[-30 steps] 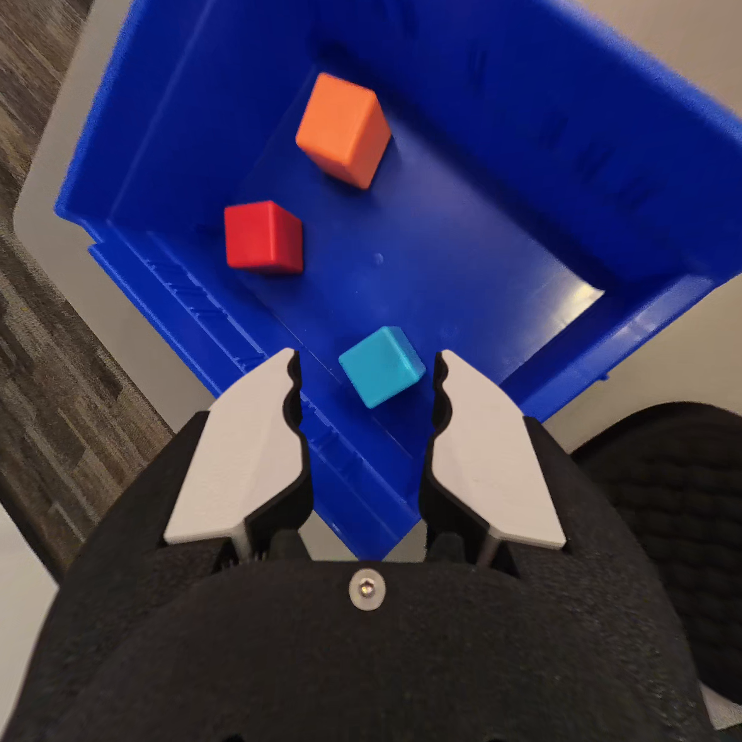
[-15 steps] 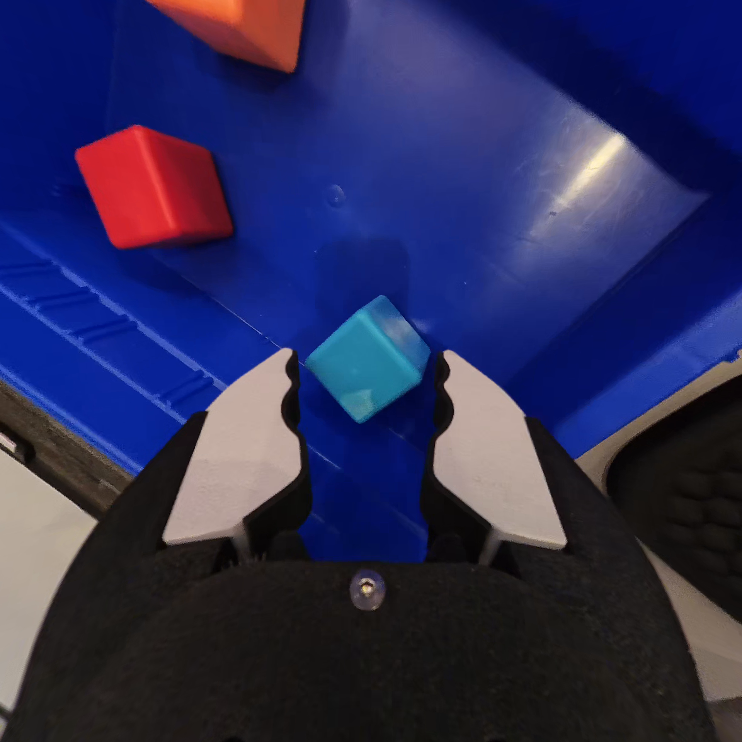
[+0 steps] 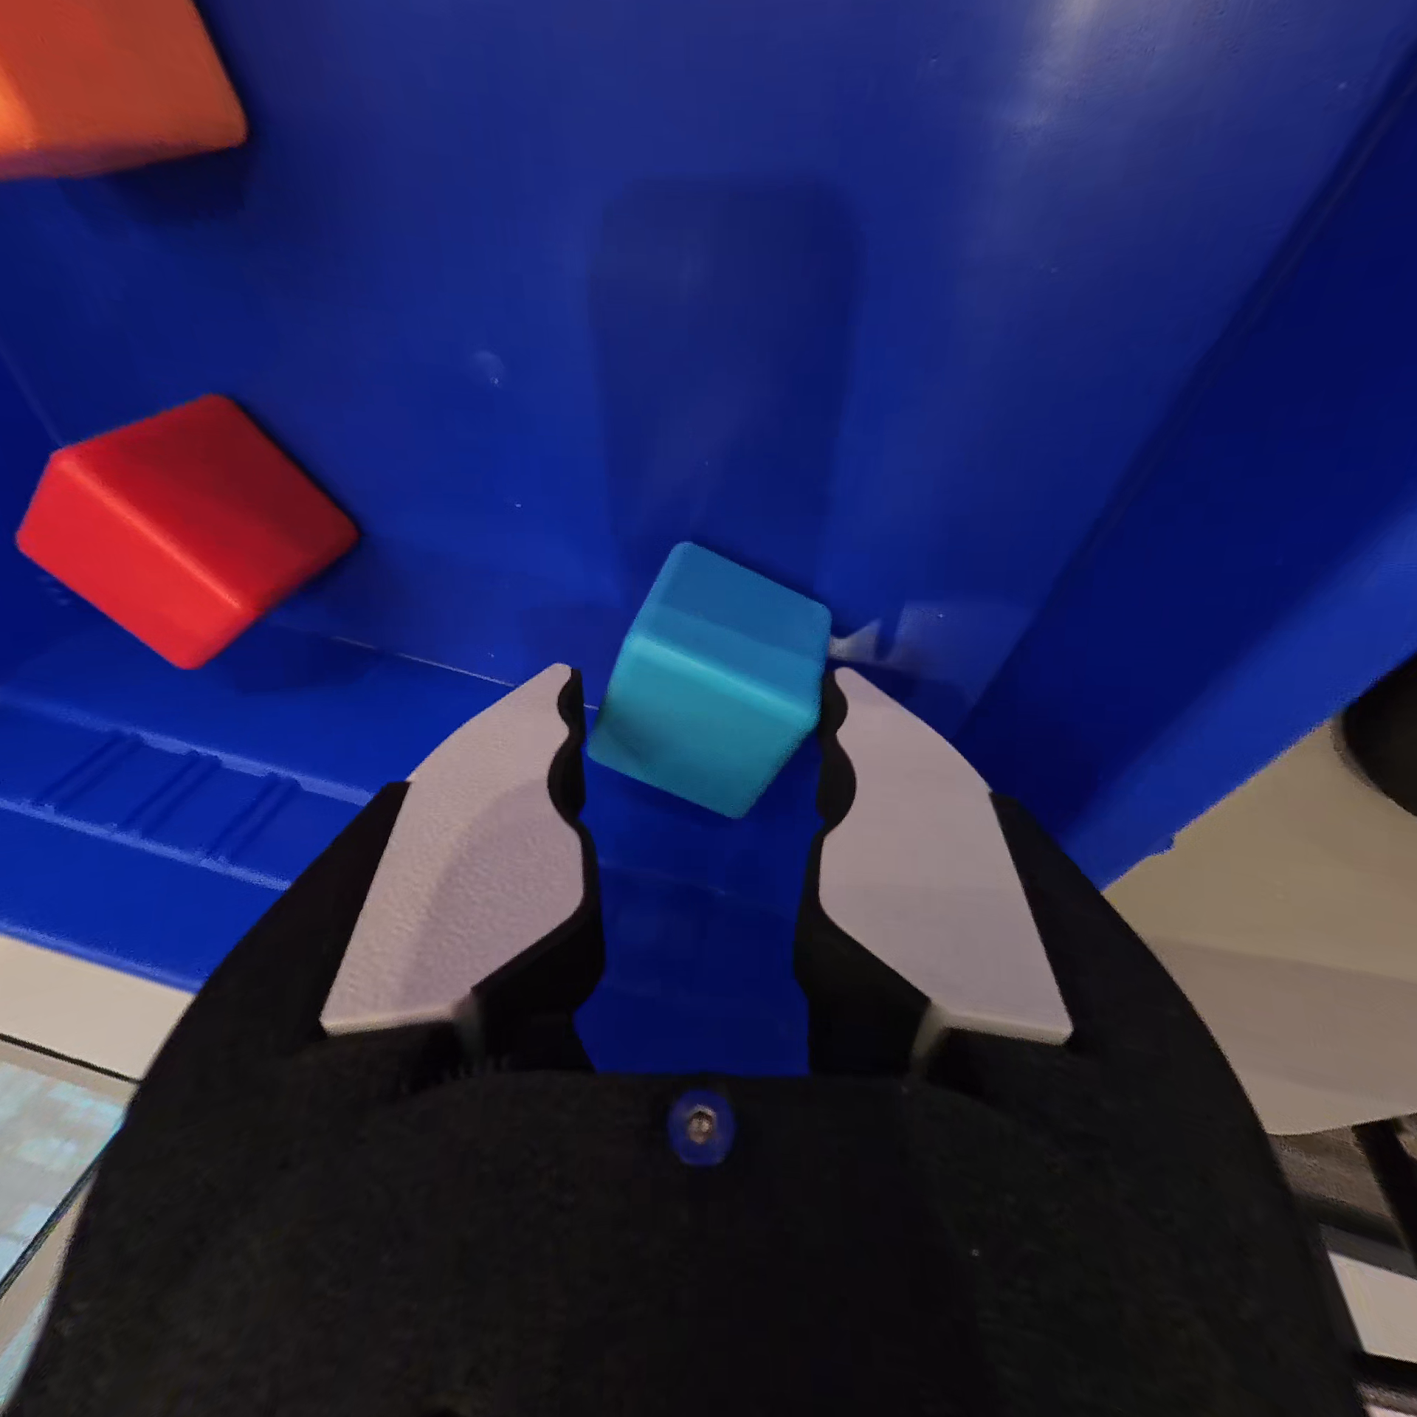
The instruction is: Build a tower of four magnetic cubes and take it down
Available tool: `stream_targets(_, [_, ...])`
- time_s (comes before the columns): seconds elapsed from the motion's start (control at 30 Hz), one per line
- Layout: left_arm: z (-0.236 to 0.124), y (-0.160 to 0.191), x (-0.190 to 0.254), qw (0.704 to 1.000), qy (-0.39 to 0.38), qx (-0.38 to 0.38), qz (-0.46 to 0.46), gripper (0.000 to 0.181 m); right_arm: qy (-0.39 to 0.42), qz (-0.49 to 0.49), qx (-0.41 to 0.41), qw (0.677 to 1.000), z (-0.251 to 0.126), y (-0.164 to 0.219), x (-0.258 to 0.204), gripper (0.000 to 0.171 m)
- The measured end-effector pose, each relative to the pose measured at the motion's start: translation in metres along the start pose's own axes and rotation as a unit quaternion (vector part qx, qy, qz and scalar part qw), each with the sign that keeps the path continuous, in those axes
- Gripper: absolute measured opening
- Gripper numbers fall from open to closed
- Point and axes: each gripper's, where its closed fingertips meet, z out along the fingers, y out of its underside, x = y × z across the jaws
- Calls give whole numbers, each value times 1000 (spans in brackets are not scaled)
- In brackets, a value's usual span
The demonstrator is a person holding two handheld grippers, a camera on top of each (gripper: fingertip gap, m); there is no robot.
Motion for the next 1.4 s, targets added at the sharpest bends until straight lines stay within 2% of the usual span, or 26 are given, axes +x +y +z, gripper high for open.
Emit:
stream_targets(0.17, [11,2,1,1000,6,-12,-4,56,1,4,4,1000,-2,1,2,54])
stream_targets(0.3, [-7,-9,-8,999,-22,19,-20,55,-1,6,10,1000,-3,1,3,53])
stream_targets(0.43, [-68,-32,-30,992,-94,78,-33,55,-2,8,18,1000,-6,0,4,53])
stream_targets(0.57, [-146,-82,-41,973,-154,166,-38,55,0,8,22,1000,-7,-2,4,53])
stream_targets(0.63, [-173,-116,-35,967,-144,205,-46,55,1,6,22,1000,-8,-2,4,53])
stream_targets(0.73, [-192,-168,-16,966,-115,231,-20,55,2,5,19,1000,-9,-1,4,53])
stream_targets(0.9, [-175,-244,4,972,-85,213,45,55,3,3,23,1000,-12,-1,2,53])
stream_targets(1.07, [-139,-293,13,982,-36,175,68,55,4,1,26,1000,-15,-1,2,53])
stream_targets(1.2, [-120,-315,12,985,-19,157,73,55,5,4,39,999,-20,-1,3,53])
stream_targets(1.4, [-107,-325,8,989,-11,125,74,55,4,7,47,999,-26,1,4,53])
